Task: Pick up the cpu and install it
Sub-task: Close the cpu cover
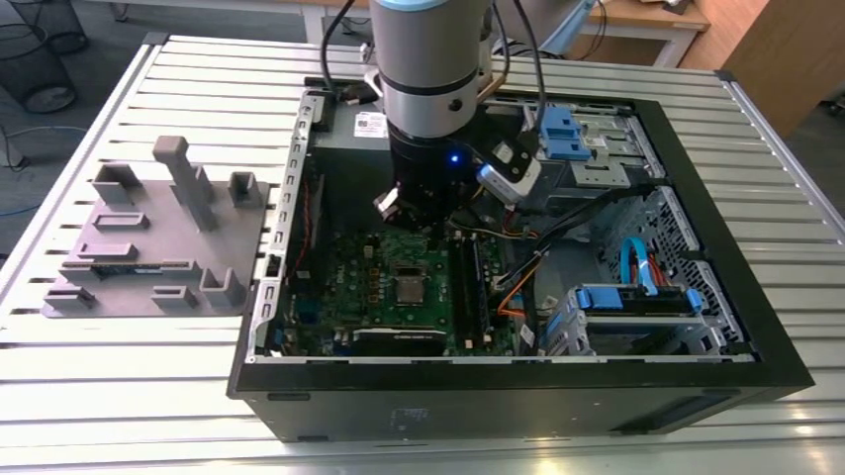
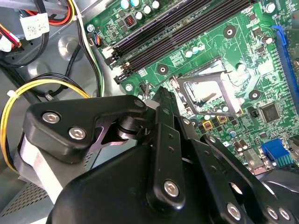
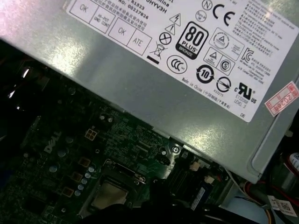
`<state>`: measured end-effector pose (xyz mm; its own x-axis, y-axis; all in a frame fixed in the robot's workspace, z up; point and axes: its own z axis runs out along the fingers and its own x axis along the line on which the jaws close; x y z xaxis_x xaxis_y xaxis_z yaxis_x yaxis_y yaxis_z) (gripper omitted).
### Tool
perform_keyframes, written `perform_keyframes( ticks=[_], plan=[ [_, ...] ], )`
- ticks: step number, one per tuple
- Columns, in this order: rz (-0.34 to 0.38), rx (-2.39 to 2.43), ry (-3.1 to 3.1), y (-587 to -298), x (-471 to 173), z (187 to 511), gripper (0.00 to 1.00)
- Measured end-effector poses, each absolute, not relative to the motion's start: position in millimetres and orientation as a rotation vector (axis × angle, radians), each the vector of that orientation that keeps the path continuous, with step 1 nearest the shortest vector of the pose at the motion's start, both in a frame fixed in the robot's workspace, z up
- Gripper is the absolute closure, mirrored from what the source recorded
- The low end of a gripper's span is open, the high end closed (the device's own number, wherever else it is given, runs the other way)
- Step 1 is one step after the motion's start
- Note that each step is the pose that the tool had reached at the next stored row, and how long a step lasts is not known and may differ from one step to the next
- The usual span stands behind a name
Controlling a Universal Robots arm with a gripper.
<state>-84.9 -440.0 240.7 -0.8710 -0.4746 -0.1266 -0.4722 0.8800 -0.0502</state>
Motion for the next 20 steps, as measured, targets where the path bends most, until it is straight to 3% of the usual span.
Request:
perform_keyframes(
  ticks=[20],
  plan=[
    [-0.014, -0.928, 2.858, -440.6, -84.9, 238.7, 0.89]
  ],
)
